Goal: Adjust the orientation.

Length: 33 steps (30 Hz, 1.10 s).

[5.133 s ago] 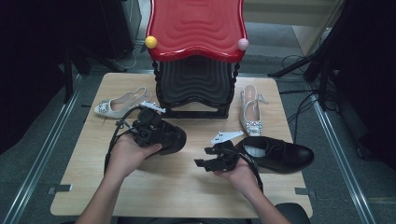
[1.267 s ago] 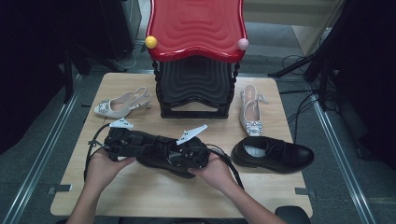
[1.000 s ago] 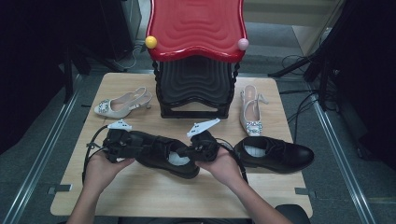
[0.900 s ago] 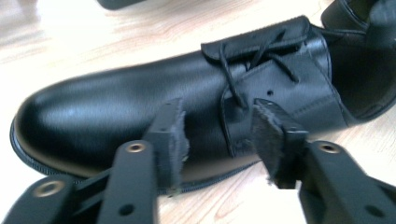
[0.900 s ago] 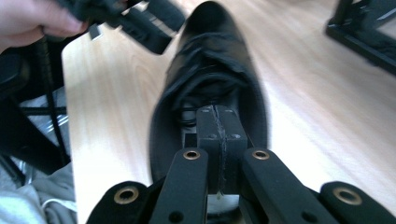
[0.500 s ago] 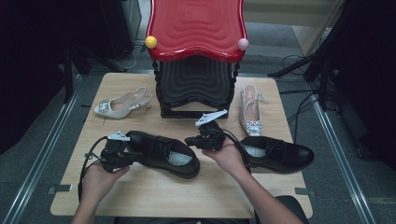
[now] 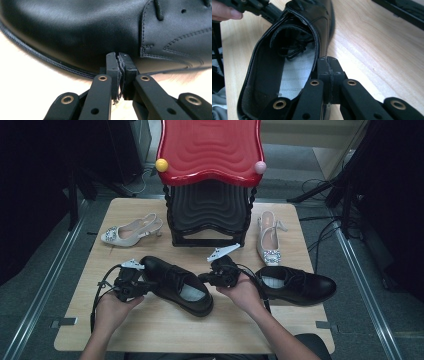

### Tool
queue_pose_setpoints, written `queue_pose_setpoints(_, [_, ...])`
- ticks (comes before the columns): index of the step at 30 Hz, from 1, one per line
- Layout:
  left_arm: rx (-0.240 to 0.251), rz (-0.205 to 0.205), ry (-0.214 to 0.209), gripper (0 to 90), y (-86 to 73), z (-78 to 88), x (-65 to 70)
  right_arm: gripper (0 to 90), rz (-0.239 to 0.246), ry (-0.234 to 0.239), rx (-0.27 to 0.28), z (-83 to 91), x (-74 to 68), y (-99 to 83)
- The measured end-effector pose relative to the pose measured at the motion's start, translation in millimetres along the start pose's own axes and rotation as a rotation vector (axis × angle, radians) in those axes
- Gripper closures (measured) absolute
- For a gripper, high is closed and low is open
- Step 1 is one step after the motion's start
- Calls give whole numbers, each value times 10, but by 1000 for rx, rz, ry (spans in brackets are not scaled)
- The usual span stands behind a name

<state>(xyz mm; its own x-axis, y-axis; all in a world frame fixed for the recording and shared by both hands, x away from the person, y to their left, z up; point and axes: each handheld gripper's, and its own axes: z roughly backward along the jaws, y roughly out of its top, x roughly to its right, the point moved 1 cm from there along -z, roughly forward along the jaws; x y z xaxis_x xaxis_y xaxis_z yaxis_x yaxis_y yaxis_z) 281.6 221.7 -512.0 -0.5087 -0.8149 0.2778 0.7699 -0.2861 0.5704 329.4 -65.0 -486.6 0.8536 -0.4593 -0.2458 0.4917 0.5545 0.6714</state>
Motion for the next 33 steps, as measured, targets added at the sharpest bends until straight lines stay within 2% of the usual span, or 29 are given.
queue_pose_setpoints(7, [10,-12,-27,873,93,-101,34,900,-13,7,4,18,-62,-59])
queue_pose_setpoints(19, [14,-25,-31,876,175,-182,66,900,-24,13,22,53,-101,-122])
queue_pose_setpoints(22, [26,-12,-45,876,193,-213,64,900,-27,8,20,55,-106,-132])
queue_pose_setpoints(25, [37,-18,-47,876,218,-249,82,900,-27,4,17,54,-109,-144])
queue_pose_setpoints(26, [37,-32,-41,876,240,-266,94,900,-26,3,18,58,-105,-153])
queue_pose_setpoints(33, [48,-31,-50,874,285,-315,97,900,-31,-3,18,73,-104,-175])
